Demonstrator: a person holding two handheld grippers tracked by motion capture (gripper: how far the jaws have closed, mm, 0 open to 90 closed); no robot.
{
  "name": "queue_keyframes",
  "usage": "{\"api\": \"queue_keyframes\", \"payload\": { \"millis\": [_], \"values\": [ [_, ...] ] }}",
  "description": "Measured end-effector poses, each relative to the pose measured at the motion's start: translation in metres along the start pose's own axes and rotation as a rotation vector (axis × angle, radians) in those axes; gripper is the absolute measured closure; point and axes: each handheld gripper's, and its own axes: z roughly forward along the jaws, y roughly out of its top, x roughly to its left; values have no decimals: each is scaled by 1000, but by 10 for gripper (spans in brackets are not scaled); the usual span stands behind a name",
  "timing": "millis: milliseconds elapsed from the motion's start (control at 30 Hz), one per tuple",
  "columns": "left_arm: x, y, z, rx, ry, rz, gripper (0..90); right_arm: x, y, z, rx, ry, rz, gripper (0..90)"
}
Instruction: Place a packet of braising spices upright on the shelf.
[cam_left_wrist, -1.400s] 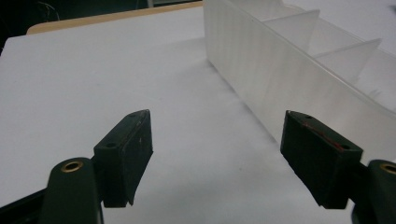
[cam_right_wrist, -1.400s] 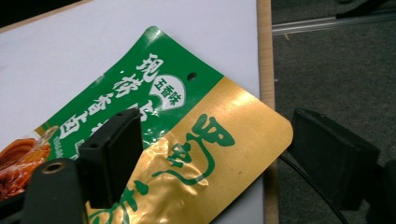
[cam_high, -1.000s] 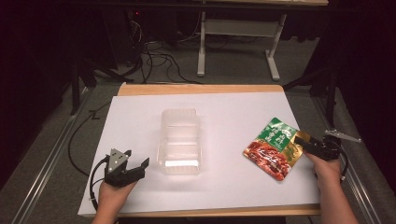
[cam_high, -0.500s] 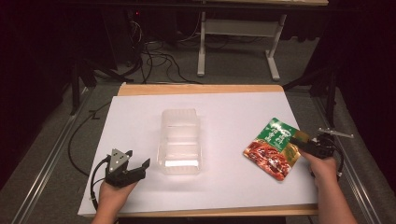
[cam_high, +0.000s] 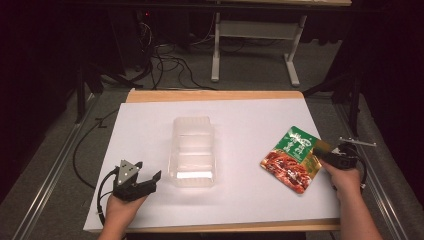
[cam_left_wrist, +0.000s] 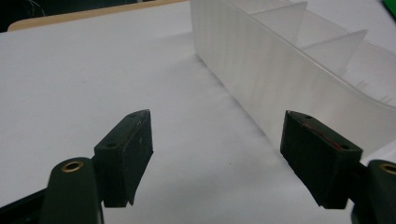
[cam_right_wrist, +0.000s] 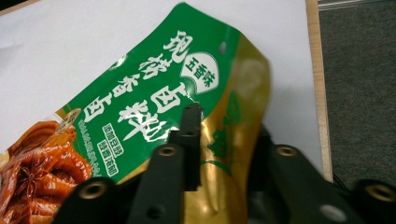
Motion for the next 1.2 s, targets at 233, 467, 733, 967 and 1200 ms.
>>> {"api": "queue_keyframes", "payload": {
  "millis": [233,467,733,967,1200],
  "values": [
    [1,0,-1,-12,3,-6,258,6,-5,-12,-86,23,-83,900],
    [2,0,-1,-31,22,4,251,16,-14,-33,-161,20,-88,900],
    [2,1,-4,-45,23,2,245,37,-20,-62,-267,55,-100,900],
    [2,1,-4,-58,27,10,245,66,-25,-86,-345,78,-178,900],
    [1,1,-5,-68,32,14,243,94,-23,-96,-414,112,-245,900]
  ]
}}
